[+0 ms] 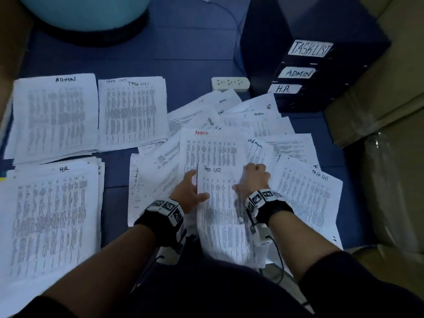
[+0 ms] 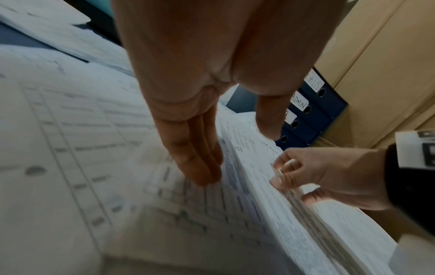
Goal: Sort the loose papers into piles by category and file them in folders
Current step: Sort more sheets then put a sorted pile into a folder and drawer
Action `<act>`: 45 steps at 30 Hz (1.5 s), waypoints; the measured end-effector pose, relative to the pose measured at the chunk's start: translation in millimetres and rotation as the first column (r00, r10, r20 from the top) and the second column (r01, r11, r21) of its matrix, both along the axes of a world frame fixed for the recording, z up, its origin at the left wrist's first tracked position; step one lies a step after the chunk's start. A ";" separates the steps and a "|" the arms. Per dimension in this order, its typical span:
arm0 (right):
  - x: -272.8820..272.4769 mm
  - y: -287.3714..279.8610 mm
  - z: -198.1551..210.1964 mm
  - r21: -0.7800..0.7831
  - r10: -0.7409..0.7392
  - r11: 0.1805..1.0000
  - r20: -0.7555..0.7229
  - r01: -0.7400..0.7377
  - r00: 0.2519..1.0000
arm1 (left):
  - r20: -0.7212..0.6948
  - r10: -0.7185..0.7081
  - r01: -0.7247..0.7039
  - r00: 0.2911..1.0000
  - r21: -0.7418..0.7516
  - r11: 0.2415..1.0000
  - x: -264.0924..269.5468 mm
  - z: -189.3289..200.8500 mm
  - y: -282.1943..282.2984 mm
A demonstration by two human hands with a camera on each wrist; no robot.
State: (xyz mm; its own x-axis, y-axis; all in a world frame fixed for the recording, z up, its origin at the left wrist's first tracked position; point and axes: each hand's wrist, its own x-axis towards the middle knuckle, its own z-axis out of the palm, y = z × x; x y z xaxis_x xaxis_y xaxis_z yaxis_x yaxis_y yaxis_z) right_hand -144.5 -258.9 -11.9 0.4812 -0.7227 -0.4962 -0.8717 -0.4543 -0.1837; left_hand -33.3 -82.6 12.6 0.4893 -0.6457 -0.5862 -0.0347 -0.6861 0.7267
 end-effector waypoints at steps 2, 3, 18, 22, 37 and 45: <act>-5.5 -4.2 2.5 0.080 -0.048 0.996 0.077 0.042 0.996 | 0.075 0.014 -0.014 0.997 0.009 1.000 -8.3 -4.2 -7.0; -9.5 -5.9 4.2 0.119 -0.069 0.991 0.124 0.054 0.990 | 0.128 0.016 -0.016 0.992 -0.001 1.000 -10.0 -5.6 -9.3; -116.3 -66.3 -5.7 -0.063 -0.573 0.819 -0.015 0.571 0.820 | 0.297 0.198 -0.158 0.934 -0.152 0.976 25.1 0.5 5.6; -161.0 -73.5 -5.3 -0.101 -0.744 0.665 -0.012 0.740 0.668 | 0.276 0.204 -0.157 0.939 -0.185 0.970 10.4 1.4 -3.1; -154.8 -92.5 96.3 -0.199 -0.305 0.843 0.589 0.500 0.748 | 0.311 0.212 -0.150 0.927 -0.210 0.966 16.6 19.1 -8.9; -107.8 -72.6 157.4 0.253 -0.364 0.900 0.884 0.355 0.292 | 0.275 0.408 -0.340 0.871 -0.262 0.903 37.6 47.9 0.1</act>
